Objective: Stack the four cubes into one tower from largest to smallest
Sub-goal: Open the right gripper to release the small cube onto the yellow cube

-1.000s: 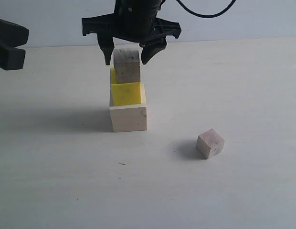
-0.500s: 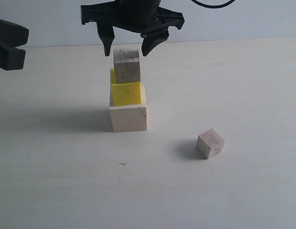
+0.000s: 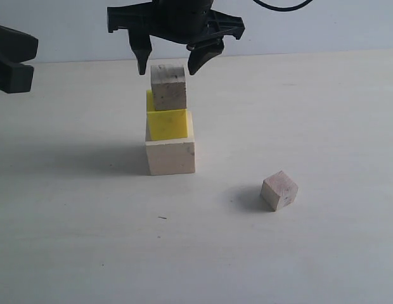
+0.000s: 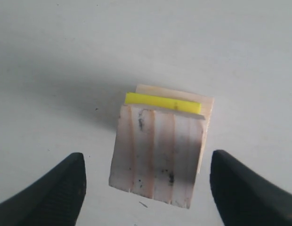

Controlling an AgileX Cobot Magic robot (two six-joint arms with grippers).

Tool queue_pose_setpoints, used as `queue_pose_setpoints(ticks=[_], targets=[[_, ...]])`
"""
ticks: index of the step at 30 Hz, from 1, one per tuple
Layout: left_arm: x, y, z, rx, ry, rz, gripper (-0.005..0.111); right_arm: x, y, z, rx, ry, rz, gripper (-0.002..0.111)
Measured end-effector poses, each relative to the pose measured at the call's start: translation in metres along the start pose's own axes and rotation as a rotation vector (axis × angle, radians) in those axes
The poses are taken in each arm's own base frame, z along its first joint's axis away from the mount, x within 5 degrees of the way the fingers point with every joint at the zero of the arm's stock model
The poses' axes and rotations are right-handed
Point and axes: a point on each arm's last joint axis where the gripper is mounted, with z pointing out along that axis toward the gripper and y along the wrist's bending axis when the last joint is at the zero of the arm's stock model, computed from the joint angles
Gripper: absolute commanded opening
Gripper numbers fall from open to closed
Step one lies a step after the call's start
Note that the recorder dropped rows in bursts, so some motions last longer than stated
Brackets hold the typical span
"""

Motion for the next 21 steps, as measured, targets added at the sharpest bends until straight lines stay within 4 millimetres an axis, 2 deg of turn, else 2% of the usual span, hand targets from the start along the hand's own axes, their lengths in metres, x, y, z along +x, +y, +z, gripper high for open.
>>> queue_pose_setpoints(ticks=[5, 21], targets=[[0.0, 0.0, 0.0, 0.0, 0.0, 0.0, 0.0, 0.0, -0.0003, 0.0091, 0.005, 0.018, 0.003, 0.07], [0.0, 0.0, 0.0, 0.0, 0.0, 0.0, 0.0, 0.002, 0.0041, 0.0092, -0.043, 0.042, 0.024, 0.07]])
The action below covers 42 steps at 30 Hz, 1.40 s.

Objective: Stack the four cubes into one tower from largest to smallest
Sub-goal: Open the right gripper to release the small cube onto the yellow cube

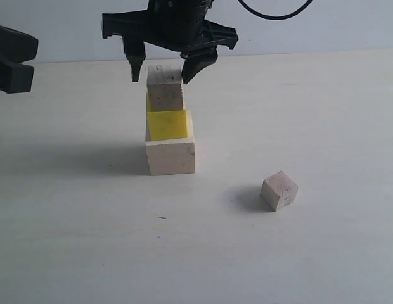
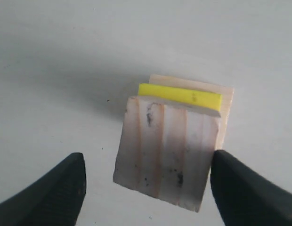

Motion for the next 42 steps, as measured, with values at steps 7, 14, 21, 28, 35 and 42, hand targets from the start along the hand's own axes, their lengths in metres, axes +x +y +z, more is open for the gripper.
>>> queue_pose_setpoints(ticks=[7, 14, 21, 28, 35, 42], targets=[[0.0, 0.0, 0.0, 0.0, 0.0, 0.0, 0.0, -0.0009, -0.0018, 0.0, 0.02, -0.009, -0.008, 0.07], [0.0, 0.0, 0.0, 0.0, 0.0, 0.0, 0.0, -0.0011, -0.0023, 0.0, 0.025, -0.012, -0.01, 0.07], [0.0, 0.0, 0.0, 0.0, 0.0, 0.0, 0.0, -0.0006, -0.0012, 0.0, 0.013, -0.006, -0.005, 0.07], [0.0, 0.0, 0.0, 0.0, 0.0, 0.0, 0.0, -0.0017, -0.0007, 0.002, 0.007, -0.014, -0.008, 0.07], [0.0, 0.0, 0.0, 0.0, 0.0, 0.0, 0.0, -0.0038, 0.0011, 0.0039, -0.013, -0.032, -0.008, 0.07], [0.0, 0.0, 0.0, 0.0, 0.0, 0.0, 0.0, -0.0046, 0.0013, 0.0039, -0.015, -0.041, -0.009, 0.07]])
